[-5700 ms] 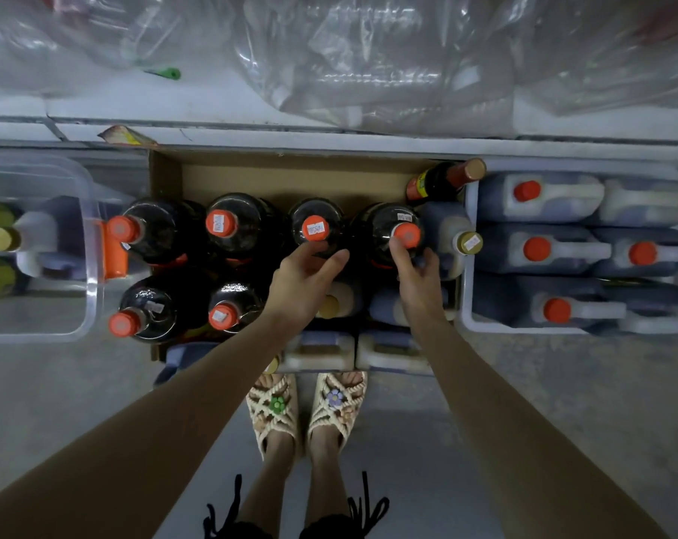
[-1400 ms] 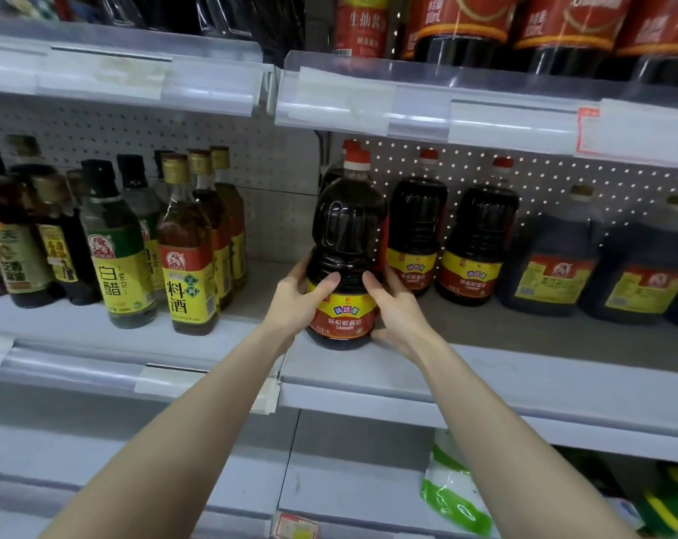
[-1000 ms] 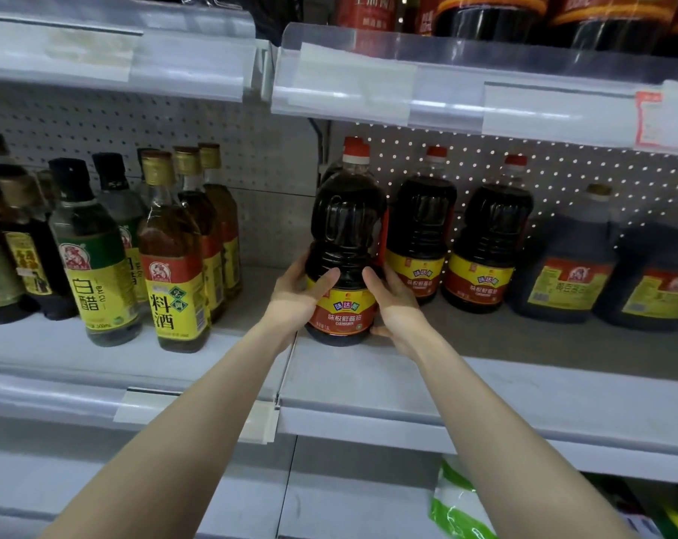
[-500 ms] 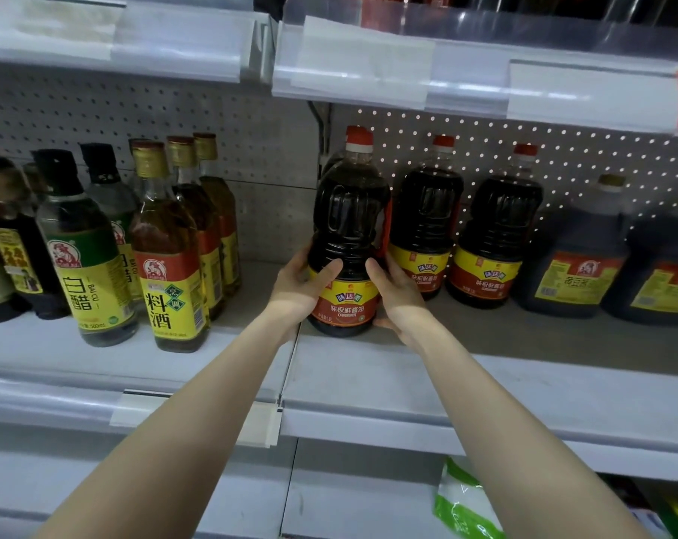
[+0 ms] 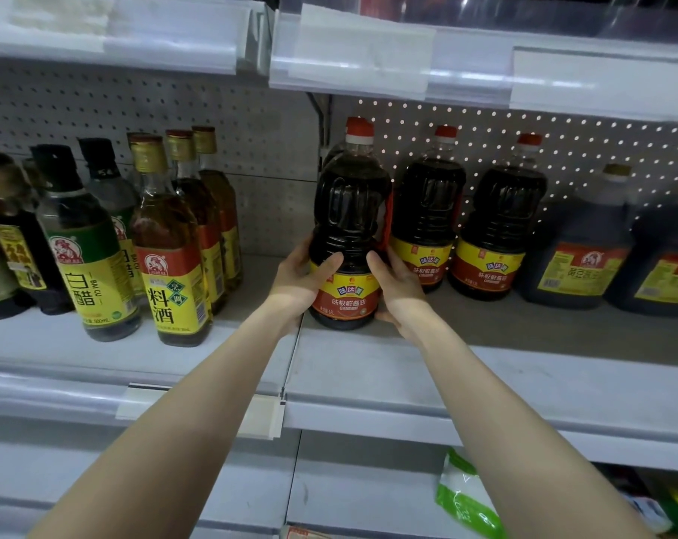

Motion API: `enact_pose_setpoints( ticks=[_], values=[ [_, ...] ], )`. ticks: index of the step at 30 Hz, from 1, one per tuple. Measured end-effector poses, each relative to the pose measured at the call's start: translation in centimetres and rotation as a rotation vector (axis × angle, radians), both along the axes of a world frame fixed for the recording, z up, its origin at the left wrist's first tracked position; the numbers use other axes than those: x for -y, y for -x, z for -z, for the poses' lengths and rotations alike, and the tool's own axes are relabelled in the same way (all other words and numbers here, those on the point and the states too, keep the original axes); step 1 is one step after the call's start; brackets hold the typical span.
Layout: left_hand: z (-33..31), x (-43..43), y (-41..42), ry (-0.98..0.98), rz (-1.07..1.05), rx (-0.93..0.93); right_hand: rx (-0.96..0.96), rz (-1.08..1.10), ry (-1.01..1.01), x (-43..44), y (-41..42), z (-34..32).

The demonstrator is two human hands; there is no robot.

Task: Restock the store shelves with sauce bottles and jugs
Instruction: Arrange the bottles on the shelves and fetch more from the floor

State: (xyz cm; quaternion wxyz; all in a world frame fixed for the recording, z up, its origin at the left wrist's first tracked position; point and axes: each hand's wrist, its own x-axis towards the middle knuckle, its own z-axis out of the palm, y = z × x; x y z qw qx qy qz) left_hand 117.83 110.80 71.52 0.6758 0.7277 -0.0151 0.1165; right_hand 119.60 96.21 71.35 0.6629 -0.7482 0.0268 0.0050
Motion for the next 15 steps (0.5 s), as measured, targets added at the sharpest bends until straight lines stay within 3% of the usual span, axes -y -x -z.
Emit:
enact_pose_setpoints(
  ticks=[15],
  values=[
    [-0.55,0.09,0.44,-0.022,0.003,-0.065,-0.007,0.006,-0.024,-0.09,0.71,-0.46]
  ],
)
